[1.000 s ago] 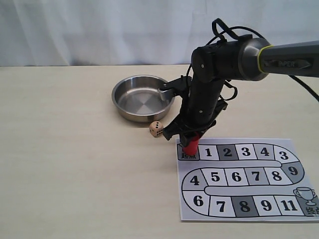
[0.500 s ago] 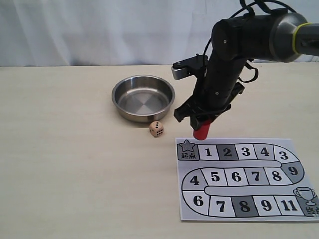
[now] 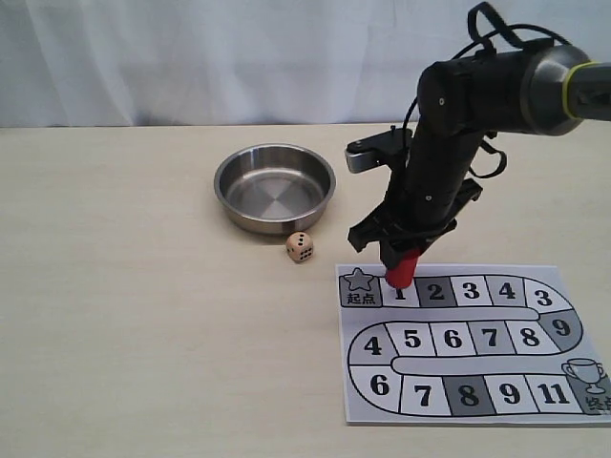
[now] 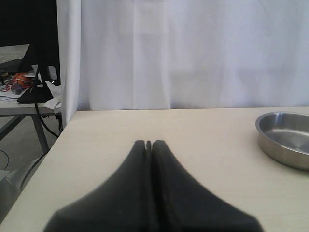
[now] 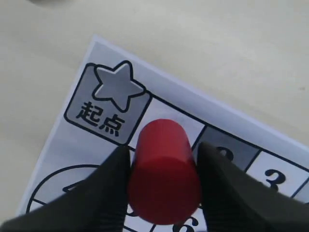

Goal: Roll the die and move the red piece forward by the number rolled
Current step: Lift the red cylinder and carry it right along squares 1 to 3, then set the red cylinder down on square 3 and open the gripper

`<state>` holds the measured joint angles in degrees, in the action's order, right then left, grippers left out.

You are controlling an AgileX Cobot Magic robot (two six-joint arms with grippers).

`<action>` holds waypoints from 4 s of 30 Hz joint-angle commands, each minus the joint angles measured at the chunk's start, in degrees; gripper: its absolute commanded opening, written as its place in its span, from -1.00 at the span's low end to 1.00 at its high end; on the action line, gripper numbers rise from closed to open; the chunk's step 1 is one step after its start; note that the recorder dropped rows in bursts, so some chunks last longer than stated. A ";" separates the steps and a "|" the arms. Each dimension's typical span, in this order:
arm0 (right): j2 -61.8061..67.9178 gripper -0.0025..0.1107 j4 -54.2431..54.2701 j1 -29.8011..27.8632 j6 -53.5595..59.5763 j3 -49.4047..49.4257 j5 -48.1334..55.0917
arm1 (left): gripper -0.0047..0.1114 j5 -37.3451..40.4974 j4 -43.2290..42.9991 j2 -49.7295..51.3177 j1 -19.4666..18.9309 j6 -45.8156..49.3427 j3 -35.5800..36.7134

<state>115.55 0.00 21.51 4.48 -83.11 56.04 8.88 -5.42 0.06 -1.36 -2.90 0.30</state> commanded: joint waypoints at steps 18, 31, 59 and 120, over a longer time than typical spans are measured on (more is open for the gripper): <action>-0.56 -0.88 -0.72 -4.56 -0.14 0.20 -0.31 | -0.92 -0.63 0.05 -0.06 0.01 -0.12 -0.30; 1.01 -0.88 -1.89 -6.07 0.69 4.30 -3.39 | -0.92 -0.78 0.05 -0.06 0.01 -0.12 -0.30; -5.07 -0.88 -0.63 -13.68 0.69 7.10 -5.35 | -0.92 -0.63 0.05 -0.06 0.01 -0.12 -0.30; -16.11 -0.88 -1.69 -22.82 -0.63 11.78 -9.10 | -0.92 -0.63 0.05 -0.06 0.01 -0.12 -0.30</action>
<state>101.18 -1.15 -1.03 3.82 -71.86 46.46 8.88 -5.42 0.06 -1.36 -2.90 0.30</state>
